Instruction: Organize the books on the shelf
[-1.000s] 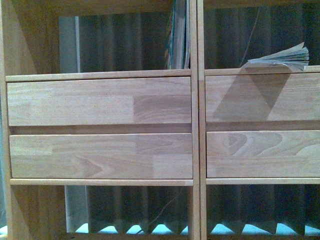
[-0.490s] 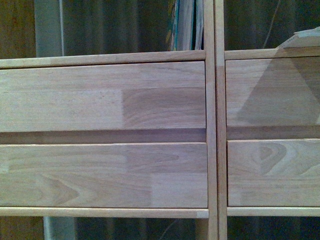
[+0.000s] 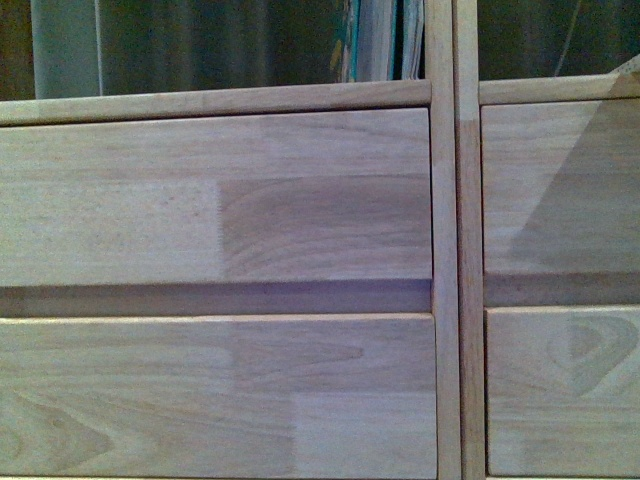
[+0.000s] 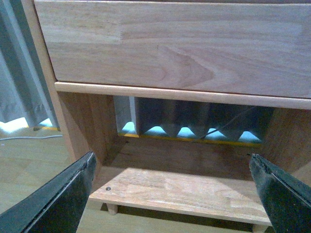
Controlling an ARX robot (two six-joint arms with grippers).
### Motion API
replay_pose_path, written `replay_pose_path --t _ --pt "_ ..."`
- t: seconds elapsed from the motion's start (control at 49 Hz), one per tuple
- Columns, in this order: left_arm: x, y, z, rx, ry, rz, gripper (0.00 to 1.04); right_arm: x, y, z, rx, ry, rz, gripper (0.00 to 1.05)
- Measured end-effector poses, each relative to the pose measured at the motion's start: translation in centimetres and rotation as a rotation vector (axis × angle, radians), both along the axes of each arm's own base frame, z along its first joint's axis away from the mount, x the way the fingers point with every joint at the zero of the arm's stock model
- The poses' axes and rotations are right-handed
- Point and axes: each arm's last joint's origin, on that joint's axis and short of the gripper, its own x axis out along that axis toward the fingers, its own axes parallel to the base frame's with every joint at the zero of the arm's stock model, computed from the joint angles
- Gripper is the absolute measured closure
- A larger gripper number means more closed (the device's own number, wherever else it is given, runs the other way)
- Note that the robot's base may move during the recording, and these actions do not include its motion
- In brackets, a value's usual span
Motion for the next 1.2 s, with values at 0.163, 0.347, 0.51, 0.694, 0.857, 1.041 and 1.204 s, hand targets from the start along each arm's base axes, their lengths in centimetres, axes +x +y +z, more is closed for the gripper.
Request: replay_pose_path --t 0.163,0.347,0.51,0.694,0.857,1.041,1.204 --pt "0.0 0.0 0.0 0.0 0.0 0.001 0.07 0.0 0.0 0.0 0.0 0.0 0.0 0.07" --pt "0.0 0.0 0.0 0.0 0.0 0.002 0.07 0.0 0.0 0.0 0.0 0.0 0.0 0.07" --pt "0.0 0.0 0.0 0.0 0.0 0.001 0.07 0.0 0.0 0.0 0.0 0.0 0.0 0.07" --pt "0.0 0.0 0.0 0.0 0.0 0.001 0.07 0.0 0.0 0.0 0.0 0.0 0.0 0.07" --pt "0.0 0.0 0.0 0.0 0.0 0.002 0.07 0.2 -0.2 0.1 0.101 0.055 -0.04 0.07" --pt "0.0 0.0 0.0 0.0 0.0 0.002 0.07 2.2 -0.2 4.9 0.468 0.016 0.034 0.07" --pt "0.0 0.0 0.0 0.0 0.0 0.002 0.07 5.6 0.3 6.0 0.771 0.064 0.048 0.07"
